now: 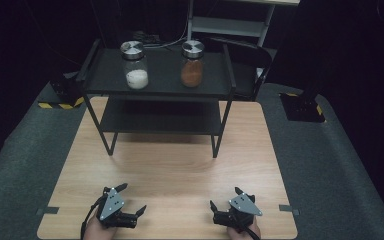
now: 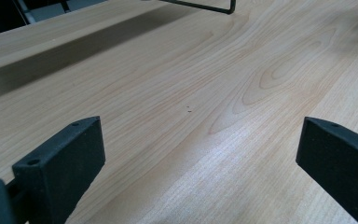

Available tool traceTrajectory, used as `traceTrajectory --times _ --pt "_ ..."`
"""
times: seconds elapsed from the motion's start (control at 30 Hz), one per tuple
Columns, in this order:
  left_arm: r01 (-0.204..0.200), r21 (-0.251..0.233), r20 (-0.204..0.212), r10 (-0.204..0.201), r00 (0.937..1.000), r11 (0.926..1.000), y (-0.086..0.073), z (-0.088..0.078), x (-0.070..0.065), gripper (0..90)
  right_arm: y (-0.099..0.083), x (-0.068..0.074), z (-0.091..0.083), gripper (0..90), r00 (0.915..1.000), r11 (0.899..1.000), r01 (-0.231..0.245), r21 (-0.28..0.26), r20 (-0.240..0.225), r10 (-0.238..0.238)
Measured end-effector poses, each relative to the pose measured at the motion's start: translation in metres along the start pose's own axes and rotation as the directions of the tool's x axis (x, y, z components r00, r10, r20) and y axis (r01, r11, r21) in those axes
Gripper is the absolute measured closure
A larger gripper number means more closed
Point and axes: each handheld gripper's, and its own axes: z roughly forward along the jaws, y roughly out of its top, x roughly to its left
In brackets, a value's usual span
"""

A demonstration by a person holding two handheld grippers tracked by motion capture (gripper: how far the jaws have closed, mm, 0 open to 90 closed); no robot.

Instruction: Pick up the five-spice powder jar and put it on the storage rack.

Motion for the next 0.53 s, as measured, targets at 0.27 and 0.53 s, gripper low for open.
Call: traceTrajectory --times 0.27,0.53 --pt "0.000 -0.003 -0.005 0.000 1.0000 1.0000 -0.0006 -0.0005 -0.0012 1.3 0.0010 0.0011 0.0005 0.4 0.9997 1.000 0.024 0.005 -0.008 -0.024" --pt "0.000 -0.001 -0.002 0.000 1.0000 1.0000 -0.0003 -0.0003 -0.0007 1.4 0.0000 0.0013 0.0000 0.2 0.9998 1.000 0.021 0.000 -0.004 -0.021"
